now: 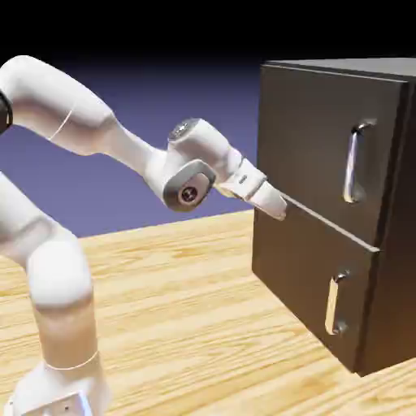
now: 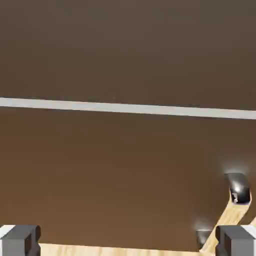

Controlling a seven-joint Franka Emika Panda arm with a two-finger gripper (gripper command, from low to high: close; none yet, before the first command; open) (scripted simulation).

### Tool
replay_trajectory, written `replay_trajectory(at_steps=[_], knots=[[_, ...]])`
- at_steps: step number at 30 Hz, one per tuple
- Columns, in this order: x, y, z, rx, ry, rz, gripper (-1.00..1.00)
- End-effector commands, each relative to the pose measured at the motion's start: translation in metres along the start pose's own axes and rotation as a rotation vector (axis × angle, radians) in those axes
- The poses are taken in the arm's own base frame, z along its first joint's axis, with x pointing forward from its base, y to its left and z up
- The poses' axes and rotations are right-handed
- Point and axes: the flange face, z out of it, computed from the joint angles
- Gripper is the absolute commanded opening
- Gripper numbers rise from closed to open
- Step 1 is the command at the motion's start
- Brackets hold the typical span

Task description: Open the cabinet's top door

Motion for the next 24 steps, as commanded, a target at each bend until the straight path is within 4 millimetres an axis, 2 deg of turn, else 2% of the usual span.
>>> replay_trajectory(at_steps=[1,12,24], knots=[[0.002,-0.005,-0.004,0.009,0.007,-0.005,0.00],[0.019,-0.041,-0.044,0.109,0.099,-0.049,0.00],[0.038,-0.052,-0.079,0.211,0.215,-0.064,0.00]])
